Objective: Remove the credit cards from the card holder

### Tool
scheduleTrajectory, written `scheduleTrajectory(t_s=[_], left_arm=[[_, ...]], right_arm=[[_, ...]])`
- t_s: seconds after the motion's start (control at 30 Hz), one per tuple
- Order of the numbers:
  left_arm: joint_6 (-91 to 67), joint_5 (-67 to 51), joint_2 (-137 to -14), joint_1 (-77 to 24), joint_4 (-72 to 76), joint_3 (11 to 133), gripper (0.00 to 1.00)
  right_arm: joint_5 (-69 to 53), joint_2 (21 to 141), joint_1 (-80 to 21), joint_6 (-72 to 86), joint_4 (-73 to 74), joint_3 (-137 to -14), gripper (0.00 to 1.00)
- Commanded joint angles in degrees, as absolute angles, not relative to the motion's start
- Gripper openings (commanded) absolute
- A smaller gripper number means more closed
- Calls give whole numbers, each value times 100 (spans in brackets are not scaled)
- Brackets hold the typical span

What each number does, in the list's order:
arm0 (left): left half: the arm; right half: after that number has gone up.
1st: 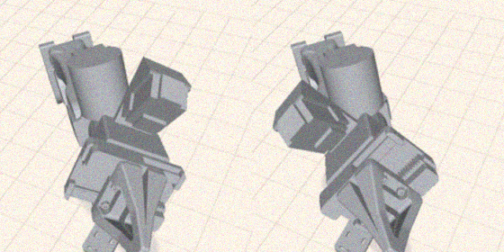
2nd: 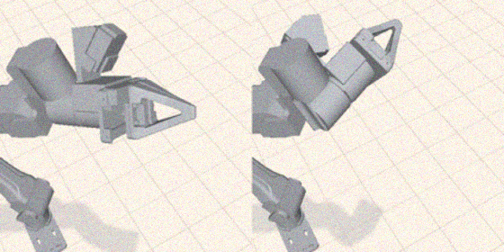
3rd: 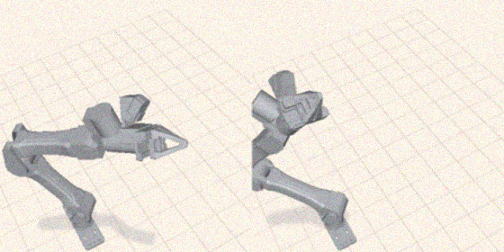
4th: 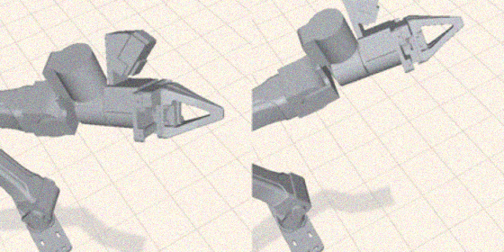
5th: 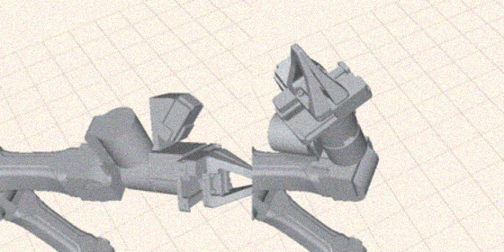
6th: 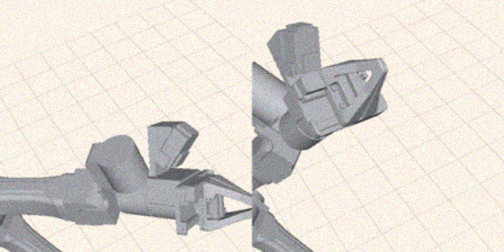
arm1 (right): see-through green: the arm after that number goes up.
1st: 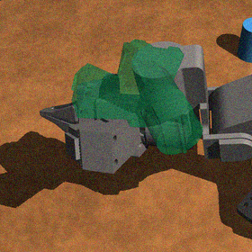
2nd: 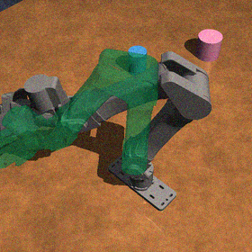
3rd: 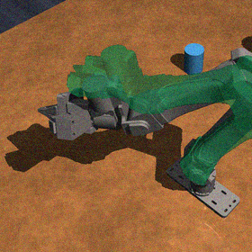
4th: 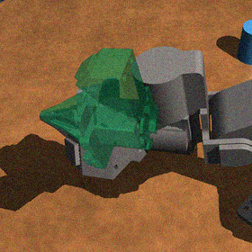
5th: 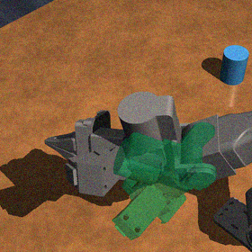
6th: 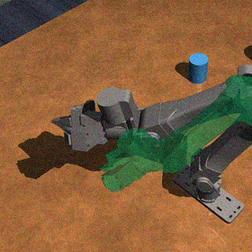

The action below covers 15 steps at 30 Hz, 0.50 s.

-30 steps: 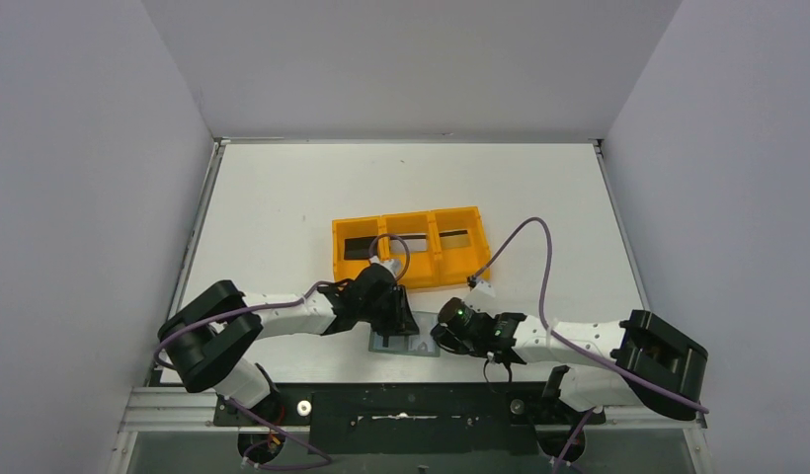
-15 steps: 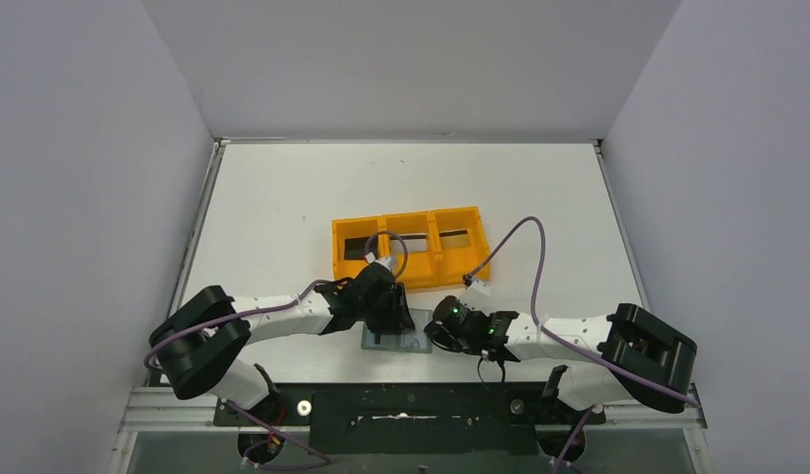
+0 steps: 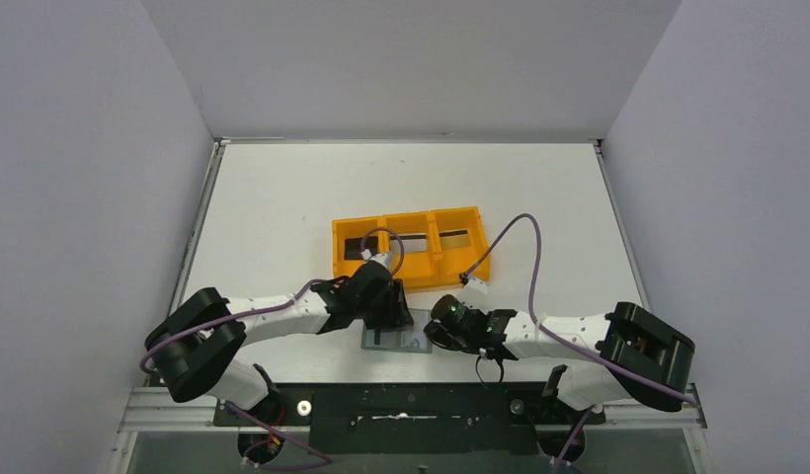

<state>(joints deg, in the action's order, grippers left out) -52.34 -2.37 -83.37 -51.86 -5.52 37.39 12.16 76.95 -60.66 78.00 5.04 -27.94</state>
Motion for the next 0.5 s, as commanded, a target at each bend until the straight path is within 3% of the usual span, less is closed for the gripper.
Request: scheduleTrajectory(t_s=[0.0,0.2,0.33,0.47], left_arm=[[-5202,200,-8665,-5125,-1086,3591,47],[-5146,469,-8276,-5116,-1452,3575,48],[-5252,-385,-8261,-5124,-204,3351,49],[-5590,-549,-8656,-5137,-104,3317,48]], right_arm=[[1144,8103,-6020,7495,1117,-2769,9],[1219,8027,-5994,7501,1127,-2777,9],[1153,7995,-5906,7408,959,-2745,10],[1041,8085,-5879,7428,834,-2738,9]])
